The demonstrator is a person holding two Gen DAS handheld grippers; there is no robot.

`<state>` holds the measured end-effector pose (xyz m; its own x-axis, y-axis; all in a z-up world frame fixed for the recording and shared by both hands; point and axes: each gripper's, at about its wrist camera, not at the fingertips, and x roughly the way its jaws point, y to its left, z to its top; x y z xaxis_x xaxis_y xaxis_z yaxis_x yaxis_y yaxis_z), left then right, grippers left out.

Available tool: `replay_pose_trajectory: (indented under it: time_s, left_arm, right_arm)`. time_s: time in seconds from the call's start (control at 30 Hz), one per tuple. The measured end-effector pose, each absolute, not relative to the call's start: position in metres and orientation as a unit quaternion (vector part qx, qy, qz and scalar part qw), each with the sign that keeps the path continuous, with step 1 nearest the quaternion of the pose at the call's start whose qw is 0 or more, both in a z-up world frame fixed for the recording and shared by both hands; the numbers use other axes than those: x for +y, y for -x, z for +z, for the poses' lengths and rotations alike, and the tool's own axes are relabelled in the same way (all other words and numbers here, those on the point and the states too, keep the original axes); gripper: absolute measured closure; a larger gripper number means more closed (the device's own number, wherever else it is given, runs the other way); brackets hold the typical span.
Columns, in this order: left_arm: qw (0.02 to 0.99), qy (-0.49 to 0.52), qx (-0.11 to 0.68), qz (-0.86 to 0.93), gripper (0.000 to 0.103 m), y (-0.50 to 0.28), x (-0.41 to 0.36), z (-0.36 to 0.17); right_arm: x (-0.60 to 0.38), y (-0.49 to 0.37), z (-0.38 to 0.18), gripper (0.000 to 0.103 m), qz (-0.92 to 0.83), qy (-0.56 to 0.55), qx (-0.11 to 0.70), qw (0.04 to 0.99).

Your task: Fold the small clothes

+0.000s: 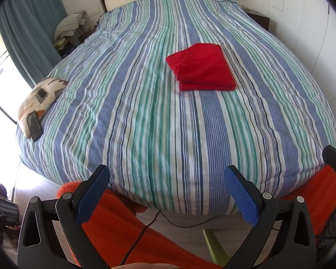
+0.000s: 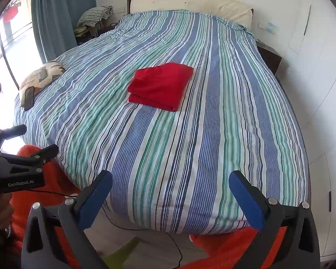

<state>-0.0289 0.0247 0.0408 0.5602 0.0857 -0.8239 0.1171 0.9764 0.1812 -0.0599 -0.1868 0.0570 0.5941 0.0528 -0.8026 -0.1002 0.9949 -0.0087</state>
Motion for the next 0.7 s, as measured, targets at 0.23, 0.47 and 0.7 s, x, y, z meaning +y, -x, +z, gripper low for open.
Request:
replay_pose_trajectory:
  time_s: [0.23, 0.47, 0.7]
  left_arm:
    - [0.887, -0.095, 0.451, -0.02, 0.001, 0.036, 0.029, 0.064]
    - [0.889, -0.099, 0.446, -0.021, 0.001, 0.037, 0.031, 0.067]
    - [0.886, -0.098, 0.453, -0.019, 0.001, 0.034, 0.032, 0.063]
  right_arm:
    - [-0.181, 0.066, 0.08, 0.001, 0.062, 0.025, 0.435, 0.898]
    - [-0.178, 0.065, 0.077, 0.001, 0.063, 0.023, 0.443, 0.894]
    - [-0.175, 0.066, 0.077, 0.001, 0.068, 0.023, 0.445, 0.892]
